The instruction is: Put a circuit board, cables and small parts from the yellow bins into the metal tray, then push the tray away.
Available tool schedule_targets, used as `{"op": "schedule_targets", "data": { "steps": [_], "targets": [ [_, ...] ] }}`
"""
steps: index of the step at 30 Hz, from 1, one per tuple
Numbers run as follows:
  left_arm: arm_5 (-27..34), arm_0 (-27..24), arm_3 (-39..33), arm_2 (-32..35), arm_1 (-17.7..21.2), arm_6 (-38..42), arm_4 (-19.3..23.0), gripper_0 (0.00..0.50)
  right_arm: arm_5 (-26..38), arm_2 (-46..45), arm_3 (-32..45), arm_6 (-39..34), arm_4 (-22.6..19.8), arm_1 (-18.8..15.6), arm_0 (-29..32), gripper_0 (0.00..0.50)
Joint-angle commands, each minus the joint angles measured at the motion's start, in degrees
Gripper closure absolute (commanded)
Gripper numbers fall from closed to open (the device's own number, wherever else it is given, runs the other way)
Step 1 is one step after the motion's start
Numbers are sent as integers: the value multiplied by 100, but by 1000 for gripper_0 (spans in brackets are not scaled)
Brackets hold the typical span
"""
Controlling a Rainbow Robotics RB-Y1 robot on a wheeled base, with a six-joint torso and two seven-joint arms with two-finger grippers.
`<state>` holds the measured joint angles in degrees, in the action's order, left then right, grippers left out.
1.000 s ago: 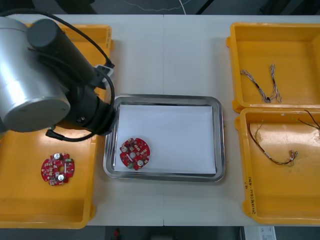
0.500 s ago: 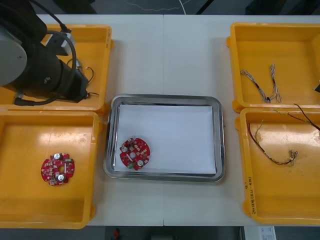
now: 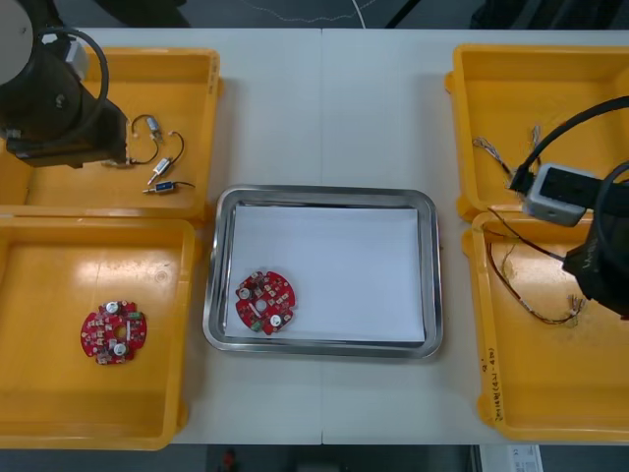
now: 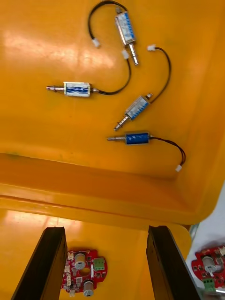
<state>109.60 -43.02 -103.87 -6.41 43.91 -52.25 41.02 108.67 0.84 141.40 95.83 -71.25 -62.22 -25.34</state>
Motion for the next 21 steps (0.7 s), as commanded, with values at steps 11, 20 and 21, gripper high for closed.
{"op": "schedule_targets", "data": {
  "steps": [11, 20, 21],
  "targets": [
    [-650, -874, 1659, 148, 30, 487, -622, 0, -452, 2087, -465, 217, 779, 1071, -1632, 500],
    [-1380, -901, 2266, 192, -286, 1428, -824, 0, -1172, 3335, -887, 261, 1368, 1317, -2168, 500],
    [-1520, -901, 2319, 192, -322, 1559, -833, 0, -1225, 3485, -966, 287, 1447, 1361, -2212, 500]
  ]
}}
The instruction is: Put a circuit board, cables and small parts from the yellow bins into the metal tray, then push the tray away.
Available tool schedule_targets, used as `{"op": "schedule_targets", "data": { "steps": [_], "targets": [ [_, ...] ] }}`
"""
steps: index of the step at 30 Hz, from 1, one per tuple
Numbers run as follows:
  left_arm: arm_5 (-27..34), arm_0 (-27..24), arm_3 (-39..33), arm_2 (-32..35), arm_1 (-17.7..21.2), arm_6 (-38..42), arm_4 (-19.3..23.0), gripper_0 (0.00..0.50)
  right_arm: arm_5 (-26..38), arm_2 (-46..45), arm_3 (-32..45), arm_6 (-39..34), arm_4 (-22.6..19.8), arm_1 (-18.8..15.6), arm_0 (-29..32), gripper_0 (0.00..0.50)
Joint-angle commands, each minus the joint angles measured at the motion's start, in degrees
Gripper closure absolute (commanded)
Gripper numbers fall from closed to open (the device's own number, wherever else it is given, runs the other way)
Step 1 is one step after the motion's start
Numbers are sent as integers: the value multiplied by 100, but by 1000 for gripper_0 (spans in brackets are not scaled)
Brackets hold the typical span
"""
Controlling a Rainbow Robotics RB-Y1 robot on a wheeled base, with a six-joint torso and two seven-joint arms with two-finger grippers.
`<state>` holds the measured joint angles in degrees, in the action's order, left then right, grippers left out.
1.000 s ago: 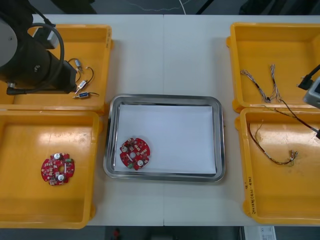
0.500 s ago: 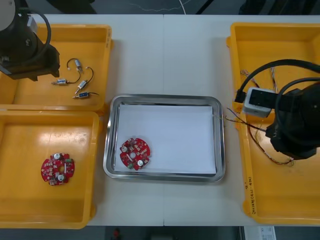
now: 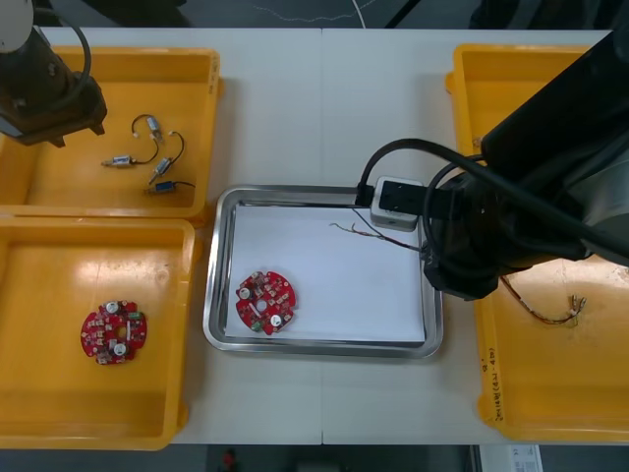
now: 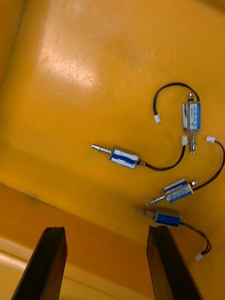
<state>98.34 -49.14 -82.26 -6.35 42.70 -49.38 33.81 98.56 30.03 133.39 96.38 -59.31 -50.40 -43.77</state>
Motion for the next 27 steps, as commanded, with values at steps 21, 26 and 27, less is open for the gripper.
{"op": "schedule_targets", "data": {
  "steps": [21, 26, 27],
  "targets": [
    [-1423, -281, 1362, 187, -596, 2565, -6, 0, -1023, 2174, -1034, 312, 1413, 760, -404, 500],
    [-1651, -281, 1635, 178, -614, 2609, 3, 0, -1207, 2438, -1245, 338, 1510, 760, -404, 500],
    [-1651, -281, 1635, 178, -614, 2609, 3, 0, -1207, 2438, -1245, 338, 1510, 760, -404, 500]
  ]
}}
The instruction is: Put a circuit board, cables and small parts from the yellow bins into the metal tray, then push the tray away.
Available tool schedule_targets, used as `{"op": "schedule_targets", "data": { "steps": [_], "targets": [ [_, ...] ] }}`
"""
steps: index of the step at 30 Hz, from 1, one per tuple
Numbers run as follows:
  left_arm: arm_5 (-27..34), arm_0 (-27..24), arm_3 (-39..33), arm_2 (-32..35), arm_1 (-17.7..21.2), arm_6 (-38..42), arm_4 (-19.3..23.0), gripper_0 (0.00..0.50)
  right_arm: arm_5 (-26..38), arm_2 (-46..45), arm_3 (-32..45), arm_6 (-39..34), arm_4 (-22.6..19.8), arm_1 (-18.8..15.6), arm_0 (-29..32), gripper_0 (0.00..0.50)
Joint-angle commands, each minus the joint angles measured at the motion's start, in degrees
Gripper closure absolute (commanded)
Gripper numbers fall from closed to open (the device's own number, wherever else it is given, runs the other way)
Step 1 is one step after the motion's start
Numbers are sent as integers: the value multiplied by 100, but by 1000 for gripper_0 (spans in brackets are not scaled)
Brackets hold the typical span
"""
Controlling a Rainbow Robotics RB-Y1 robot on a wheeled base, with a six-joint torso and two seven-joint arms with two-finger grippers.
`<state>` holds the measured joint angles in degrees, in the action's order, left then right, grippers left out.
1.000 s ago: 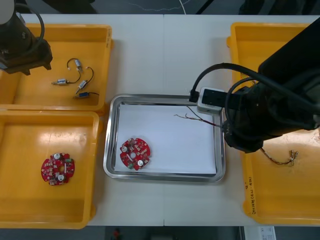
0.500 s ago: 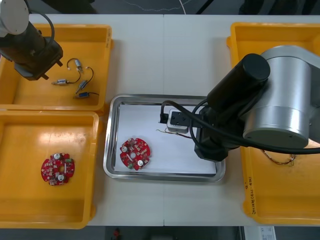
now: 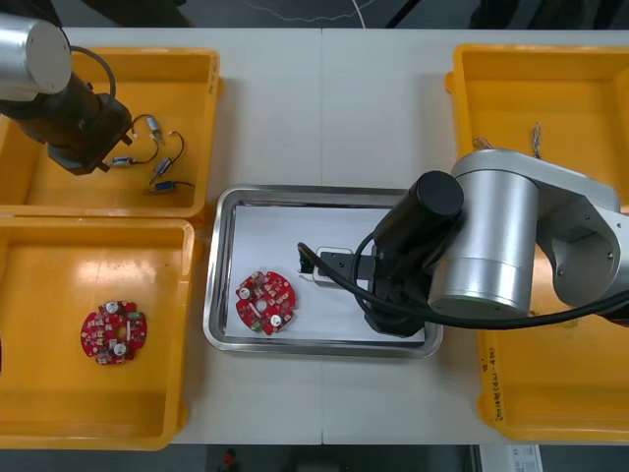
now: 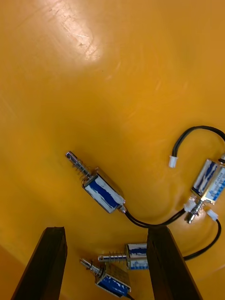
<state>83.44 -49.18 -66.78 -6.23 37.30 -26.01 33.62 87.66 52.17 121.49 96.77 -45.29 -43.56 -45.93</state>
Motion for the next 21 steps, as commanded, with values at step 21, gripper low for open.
{"op": "schedule_targets", "data": {
  "steps": [21],
  "targets": [
    [-1110, -277, 807, -511, -214, 368, -128, 0, -566, 821, -600, 263, 451, 190, -188, 491]
  ]
}}
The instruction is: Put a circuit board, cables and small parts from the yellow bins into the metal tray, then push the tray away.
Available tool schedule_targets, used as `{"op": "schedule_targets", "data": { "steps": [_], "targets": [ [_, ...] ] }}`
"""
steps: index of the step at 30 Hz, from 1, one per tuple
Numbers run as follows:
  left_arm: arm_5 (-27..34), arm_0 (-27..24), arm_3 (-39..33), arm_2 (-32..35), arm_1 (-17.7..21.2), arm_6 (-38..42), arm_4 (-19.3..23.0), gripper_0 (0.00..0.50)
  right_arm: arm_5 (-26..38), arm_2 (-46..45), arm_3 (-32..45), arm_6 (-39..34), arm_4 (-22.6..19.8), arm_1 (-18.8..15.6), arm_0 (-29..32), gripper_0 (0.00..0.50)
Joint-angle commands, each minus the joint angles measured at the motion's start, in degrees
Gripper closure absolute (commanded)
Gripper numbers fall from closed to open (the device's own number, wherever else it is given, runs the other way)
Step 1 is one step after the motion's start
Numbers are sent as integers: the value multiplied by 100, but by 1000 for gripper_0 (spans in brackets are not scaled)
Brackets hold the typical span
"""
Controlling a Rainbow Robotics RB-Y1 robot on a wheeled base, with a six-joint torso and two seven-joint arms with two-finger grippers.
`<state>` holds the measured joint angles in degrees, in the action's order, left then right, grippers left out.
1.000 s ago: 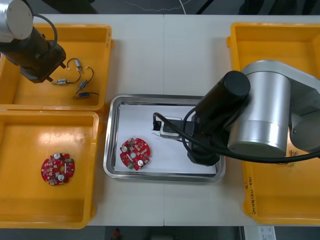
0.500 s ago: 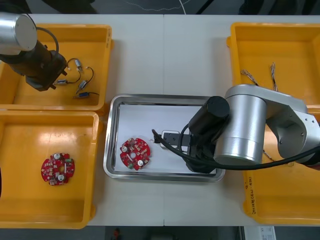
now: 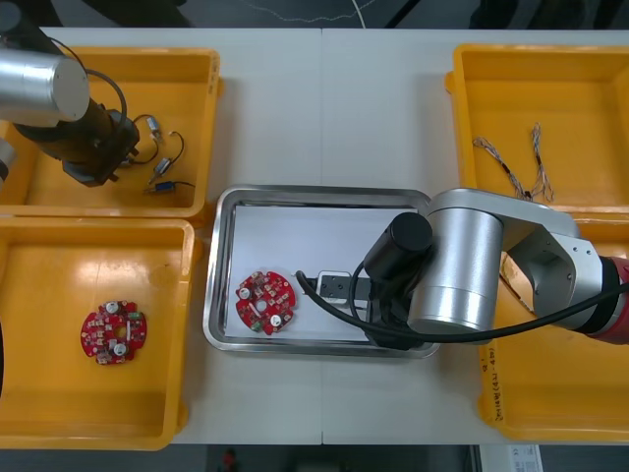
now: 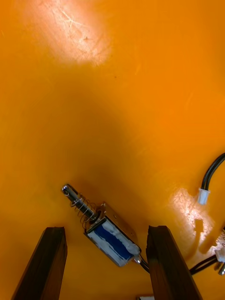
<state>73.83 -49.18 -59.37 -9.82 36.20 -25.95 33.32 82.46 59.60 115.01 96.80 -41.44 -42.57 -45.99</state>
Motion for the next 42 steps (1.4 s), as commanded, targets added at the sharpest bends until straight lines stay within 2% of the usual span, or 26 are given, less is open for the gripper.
{"op": "schedule_targets", "data": {
  "steps": [1, 2, 3, 4, 8, 9, 10, 11, 19, 24, 29, 39, 42],
  "targets": [
    [-158, -277, 84, -187, -104, 362, -106, 0, -37, 79, 48, 243, 66, 100, -182, 315],
    [-158, -277, 84, -205, -113, 371, -115, 0, -37, 79, 48, 243, 66, 100, -182, 194],
    [-158, -277, 93, -231, -104, 371, -124, 0, -37, 70, 48, 225, 93, 91, -182, 194],
    [-158, -277, 93, -248, -113, 371, -133, 0, -37, 70, 48, 208, 101, 82, -182, 0],
    [-158, -277, 93, -248, -131, 362, -159, 0, -37, 70, 48, 190, 75, 64, -182, 0],
    [-158, -268, 101, -248, -140, 362, -168, 102, -28, 70, 48, 181, 66, 64, -182, 0],
    [-167, -277, 119, -248, -148, 353, -168, 382, -28, 52, 48, 181, 66, 64, -182, 0],
    [-167, -268, 119, -257, -148, 345, -168, 496, -28, 43, 48, 181, 66, 64, -182, 0],
    [-176, -277, 128, -248, -148, 345, -150, 500, 34, -141, 109, 181, 66, 64, -182, 0],
    [-176, -268, 128, -248, -148, 345, -150, 500, 412, -510, 338, 164, 66, 82, -182, 0],
    [-167, -268, 119, -38, -131, 309, -194, 500, 1053, -985, 777, 164, 66, 135, -182, 0],
    [659, -277, -488, 340, 10, 116, -370, 500, 2679, -1714, 1515, 58, 57, 144, -182, 0],
    [1090, -268, -813, 384, 71, 63, -361, 500, 2754, -1987, 1726, 32, 31, 144, -182, 0]
  ]
}}
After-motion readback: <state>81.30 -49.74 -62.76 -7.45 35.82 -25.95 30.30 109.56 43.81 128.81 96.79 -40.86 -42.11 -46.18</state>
